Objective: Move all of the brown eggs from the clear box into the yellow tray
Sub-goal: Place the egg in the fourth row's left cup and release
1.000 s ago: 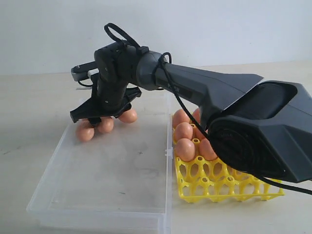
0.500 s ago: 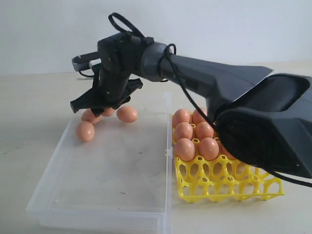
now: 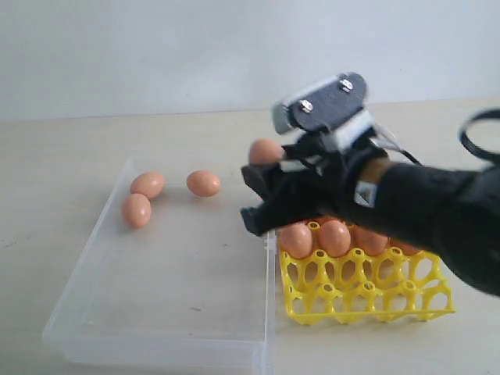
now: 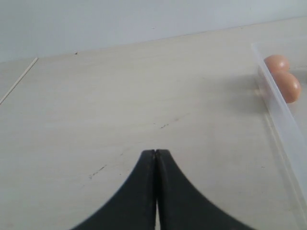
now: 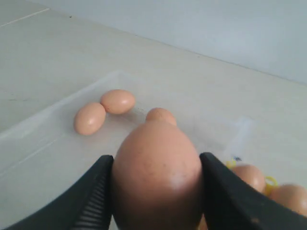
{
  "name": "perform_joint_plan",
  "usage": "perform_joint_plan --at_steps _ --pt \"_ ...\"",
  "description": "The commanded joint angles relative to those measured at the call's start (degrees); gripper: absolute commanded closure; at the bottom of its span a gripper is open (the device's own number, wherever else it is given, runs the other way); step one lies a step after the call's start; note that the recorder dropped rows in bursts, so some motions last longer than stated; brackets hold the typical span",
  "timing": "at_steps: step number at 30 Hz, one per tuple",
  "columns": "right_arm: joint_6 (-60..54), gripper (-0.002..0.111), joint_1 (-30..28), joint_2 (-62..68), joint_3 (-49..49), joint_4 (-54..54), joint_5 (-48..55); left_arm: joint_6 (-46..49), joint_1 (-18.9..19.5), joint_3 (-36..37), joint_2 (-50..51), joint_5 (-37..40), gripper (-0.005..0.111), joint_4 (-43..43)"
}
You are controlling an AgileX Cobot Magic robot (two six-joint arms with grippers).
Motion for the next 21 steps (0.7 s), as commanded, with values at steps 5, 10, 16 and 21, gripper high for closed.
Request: perform_joint_plan --at_steps 5,10,16,21 --pt "0.23 0.108 -0.36 -3.82 19.13 4.28 -19.64 -0.28 -0.32 -0.23 -0.32 -0.52 0.107 -0.14" --pt "2.18 0.108 -0.36 1.83 20.31 3.76 -24.23 -0.28 -0.32 -0.23 -0.32 -0.52 0.107 -0.14" --pt "6.69 0.108 -0.36 11.00 17.83 1.36 -30.53 -0.28 -0.32 -0.23 -0.32 -0.52 0.107 -0.14" --pt "9.46 0.105 -0.36 14.31 15.95 0.09 -30.30 -0.28 -0.32 -0.23 -0.32 -0.52 0.107 -0.14"
